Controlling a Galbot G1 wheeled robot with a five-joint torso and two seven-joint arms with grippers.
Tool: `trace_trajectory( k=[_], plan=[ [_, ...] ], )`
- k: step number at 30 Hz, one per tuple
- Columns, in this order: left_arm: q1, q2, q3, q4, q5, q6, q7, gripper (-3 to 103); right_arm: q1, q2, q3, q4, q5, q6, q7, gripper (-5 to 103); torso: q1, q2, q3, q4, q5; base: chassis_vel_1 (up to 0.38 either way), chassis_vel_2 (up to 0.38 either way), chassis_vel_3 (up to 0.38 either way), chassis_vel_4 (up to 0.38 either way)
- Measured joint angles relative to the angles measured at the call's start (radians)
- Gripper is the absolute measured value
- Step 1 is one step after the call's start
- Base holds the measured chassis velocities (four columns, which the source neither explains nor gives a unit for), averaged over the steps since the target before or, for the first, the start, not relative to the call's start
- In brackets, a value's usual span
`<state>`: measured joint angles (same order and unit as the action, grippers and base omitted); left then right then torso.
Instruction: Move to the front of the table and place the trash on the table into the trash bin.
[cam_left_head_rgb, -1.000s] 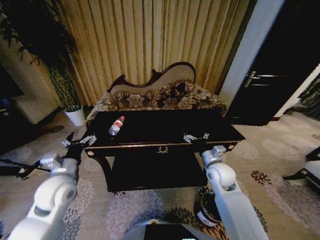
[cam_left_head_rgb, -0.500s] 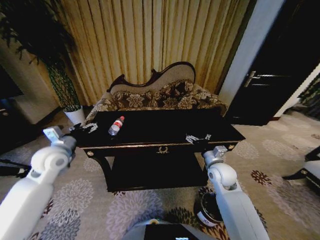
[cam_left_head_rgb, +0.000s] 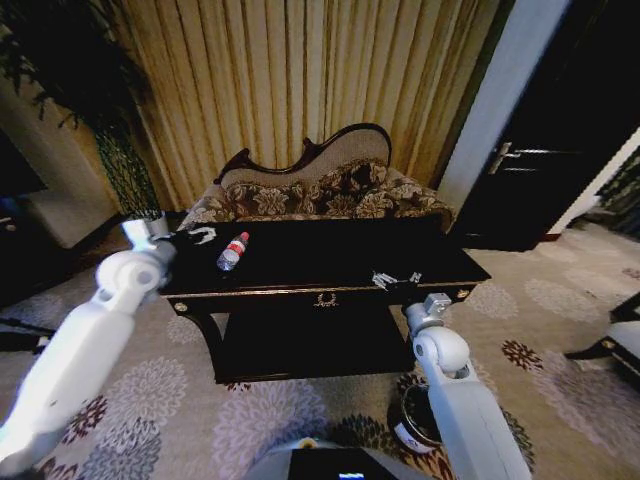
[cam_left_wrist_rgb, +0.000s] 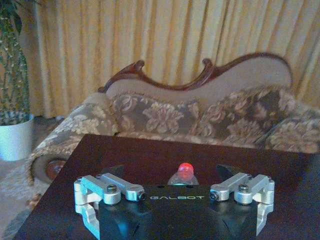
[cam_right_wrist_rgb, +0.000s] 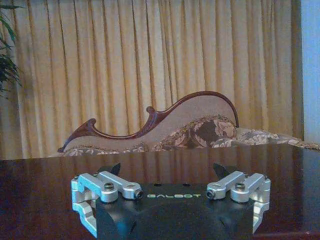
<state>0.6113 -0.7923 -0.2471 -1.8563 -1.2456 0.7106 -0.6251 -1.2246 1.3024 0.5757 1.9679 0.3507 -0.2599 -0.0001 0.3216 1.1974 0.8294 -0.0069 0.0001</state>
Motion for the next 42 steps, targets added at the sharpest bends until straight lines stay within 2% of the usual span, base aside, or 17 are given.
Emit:
trace_trajectory(
  k=[4,9,15,23,27,35,38,42],
  plan=[
    [-0.056,-0.005,0.068,0.028,-0.005,0.008,-0.045,100,0.000,0.002,0.005,-0.014,0.000,0.010,0.000,100,0.000,0.000,0.000,0.0002,0.0000,0.000,0.000,0.000,0.000],
    [-0.052,-0.013,0.086,0.047,-0.001,0.008,-0.047,100,0.000,0.009,0.006,-0.027,-0.001,0.018,0.000,100,0.000,0.000,0.000,0.0004,-0.0001,0.000,0.000,0.000,0.000],
    [-0.004,-0.017,0.072,0.070,0.044,0.006,-0.007,100,0.000,0.018,0.003,-0.036,-0.005,0.021,0.000,100,0.000,0.000,0.000,0.0006,-0.0002,0.000,0.000,0.000,0.000],
    [-0.048,-0.047,0.071,0.187,0.084,0.004,0.070,100,0.002,0.028,-0.002,-0.044,-0.016,0.024,0.000,100,0.000,0.000,0.000,0.0001,-0.0003,0.000,0.000,0.000,0.000],
    [-0.052,-0.059,0.085,0.210,0.101,0.003,0.094,100,0.002,0.033,-0.003,-0.056,-0.023,0.035,0.000,100,0.000,0.000,0.000,0.0004,-0.0002,0.000,0.000,0.000,0.000],
    [-0.042,-0.105,0.104,0.204,0.111,0.002,0.089,100,0.003,0.039,-0.003,-0.075,-0.031,0.044,0.000,100,0.000,0.000,0.000,0.0003,-0.0002,0.000,0.000,0.000,0.000],
    [-0.044,-0.126,0.118,0.211,0.153,0.002,0.091,100,0.004,0.040,-0.001,-0.079,-0.033,0.046,0.000,100,0.000,0.000,0.000,0.0003,-0.0001,0.000,0.000,0.000,0.000],
    [-0.043,-0.145,0.123,0.216,0.159,0.002,0.092,100,0.004,0.041,-0.001,-0.081,-0.033,0.047,0.000,100,0.000,0.000,0.000,0.0003,-0.0003,0.000,0.000,0.000,0.000]
  ],
)
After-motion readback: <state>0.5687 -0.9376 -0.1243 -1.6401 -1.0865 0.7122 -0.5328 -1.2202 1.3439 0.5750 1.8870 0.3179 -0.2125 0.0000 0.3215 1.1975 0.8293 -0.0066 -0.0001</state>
